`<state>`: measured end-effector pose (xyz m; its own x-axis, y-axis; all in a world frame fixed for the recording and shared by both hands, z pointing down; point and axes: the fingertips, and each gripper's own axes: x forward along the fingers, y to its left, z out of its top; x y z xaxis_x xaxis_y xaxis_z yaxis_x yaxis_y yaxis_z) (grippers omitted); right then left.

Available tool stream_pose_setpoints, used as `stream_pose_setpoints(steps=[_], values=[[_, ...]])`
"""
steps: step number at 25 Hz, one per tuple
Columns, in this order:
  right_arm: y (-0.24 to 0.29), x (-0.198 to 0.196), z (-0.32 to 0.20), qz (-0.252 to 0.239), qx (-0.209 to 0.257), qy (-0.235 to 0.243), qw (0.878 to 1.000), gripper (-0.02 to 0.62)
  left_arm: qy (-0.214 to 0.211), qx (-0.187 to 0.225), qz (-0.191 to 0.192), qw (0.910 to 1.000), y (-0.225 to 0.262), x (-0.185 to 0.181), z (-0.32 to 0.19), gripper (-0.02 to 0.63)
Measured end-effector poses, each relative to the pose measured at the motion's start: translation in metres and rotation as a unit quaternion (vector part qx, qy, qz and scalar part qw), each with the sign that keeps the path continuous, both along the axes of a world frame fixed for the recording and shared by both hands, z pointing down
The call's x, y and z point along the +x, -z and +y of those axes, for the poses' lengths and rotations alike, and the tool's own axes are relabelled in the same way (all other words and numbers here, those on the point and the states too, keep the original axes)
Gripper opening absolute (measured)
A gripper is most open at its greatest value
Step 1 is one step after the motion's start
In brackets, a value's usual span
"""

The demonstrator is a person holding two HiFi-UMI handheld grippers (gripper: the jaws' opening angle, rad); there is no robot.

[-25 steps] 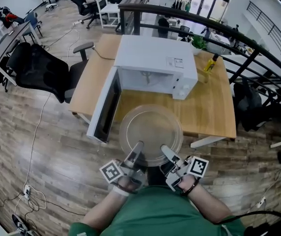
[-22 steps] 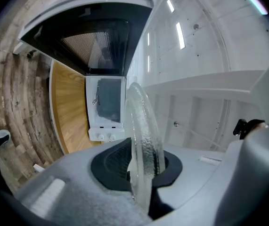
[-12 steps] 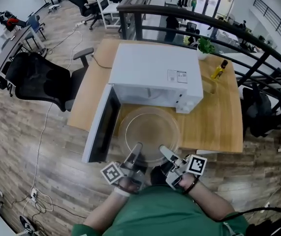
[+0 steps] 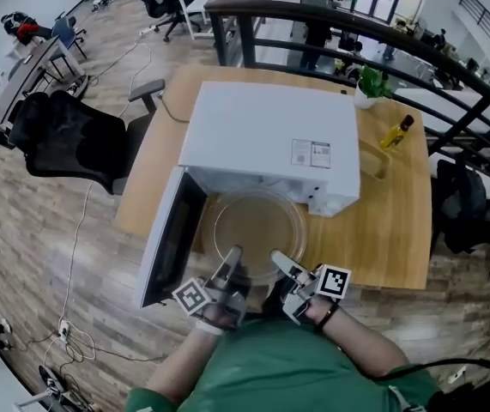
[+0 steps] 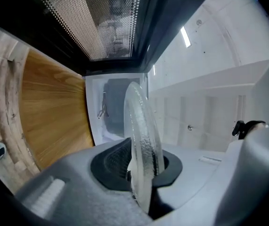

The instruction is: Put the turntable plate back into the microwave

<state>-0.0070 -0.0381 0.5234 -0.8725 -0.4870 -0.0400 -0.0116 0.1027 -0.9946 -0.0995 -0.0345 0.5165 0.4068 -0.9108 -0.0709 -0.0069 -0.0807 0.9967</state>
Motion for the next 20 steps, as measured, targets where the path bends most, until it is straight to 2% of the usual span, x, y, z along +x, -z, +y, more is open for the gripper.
stream_pose_setpoints(steps=[8,14,20], values=[[-0.022,0.003,-0.033,0.002,-0.011,0.003,1.000,0.051,-0.007,-0.007,-0.012,0.9999,-0.019,0.003,-0.034,0.048],[-0.042,-0.004,-0.053,0.010,-0.020,-0.018,1.000,0.051,-0.032,-0.019,-0.008,0.9993,-0.041,-0.004,-0.059,0.049],[-0.063,-0.010,-0.072,0.025,-0.024,-0.060,0.998,0.051,-0.072,-0.020,-0.012,0.9971,-0.063,-0.012,-0.085,0.049]])
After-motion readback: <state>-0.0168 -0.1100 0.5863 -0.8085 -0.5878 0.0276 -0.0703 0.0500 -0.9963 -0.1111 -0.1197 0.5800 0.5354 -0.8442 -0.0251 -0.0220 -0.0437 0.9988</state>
